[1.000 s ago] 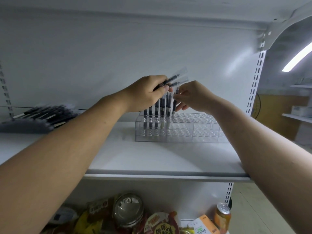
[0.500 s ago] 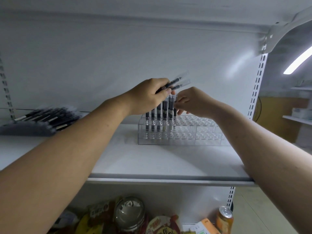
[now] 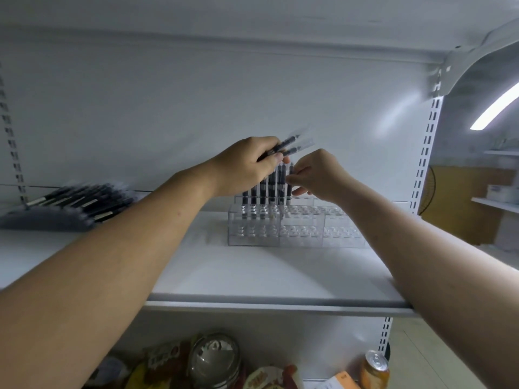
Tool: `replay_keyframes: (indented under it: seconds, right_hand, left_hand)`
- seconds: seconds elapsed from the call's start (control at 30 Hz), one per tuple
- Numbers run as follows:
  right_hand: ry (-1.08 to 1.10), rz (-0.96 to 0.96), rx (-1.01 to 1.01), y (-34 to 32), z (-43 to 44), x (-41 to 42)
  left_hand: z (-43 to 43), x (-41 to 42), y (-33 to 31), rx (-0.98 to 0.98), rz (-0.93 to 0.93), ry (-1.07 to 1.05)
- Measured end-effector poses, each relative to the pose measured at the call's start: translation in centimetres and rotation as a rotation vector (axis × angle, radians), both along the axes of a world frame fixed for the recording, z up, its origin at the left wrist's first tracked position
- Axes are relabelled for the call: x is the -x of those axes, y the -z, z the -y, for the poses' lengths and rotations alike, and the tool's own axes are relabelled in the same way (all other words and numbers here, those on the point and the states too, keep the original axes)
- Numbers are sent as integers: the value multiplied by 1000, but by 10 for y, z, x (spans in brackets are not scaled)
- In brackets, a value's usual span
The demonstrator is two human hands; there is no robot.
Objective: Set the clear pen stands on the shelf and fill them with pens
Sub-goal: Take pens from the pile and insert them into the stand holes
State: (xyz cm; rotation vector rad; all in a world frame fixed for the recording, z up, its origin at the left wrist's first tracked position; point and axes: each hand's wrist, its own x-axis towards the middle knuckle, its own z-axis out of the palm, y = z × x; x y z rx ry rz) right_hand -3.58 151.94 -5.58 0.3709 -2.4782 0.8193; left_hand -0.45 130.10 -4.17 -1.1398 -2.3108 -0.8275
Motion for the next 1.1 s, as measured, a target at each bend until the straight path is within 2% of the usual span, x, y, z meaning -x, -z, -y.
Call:
replay_keyframes:
  seconds: [0.1,0.27,0.37,0.47,0.53,1.1]
  right_hand:
    - [-41,16,-44,-2,-6,-2]
    - [-163,71,-228,-10,-15,-17]
    - [-209,181,-285,-16,-21,-24]
    - [-201,283,-362,-17,-28,-22]
    - [-180,283,-395,-16,-31,-17]
    - [-134,218,-326,-5,-24,-4]
  left_hand:
    - [1,2,1,10,20,-8]
    - [0,4,2,37,58,-12]
    - [1,5,2,40,71,-7]
    - [0,6,2,44,74,-1]
    - [0,6,2,47,72,-3]
    - [1,9,3,57,79,-25]
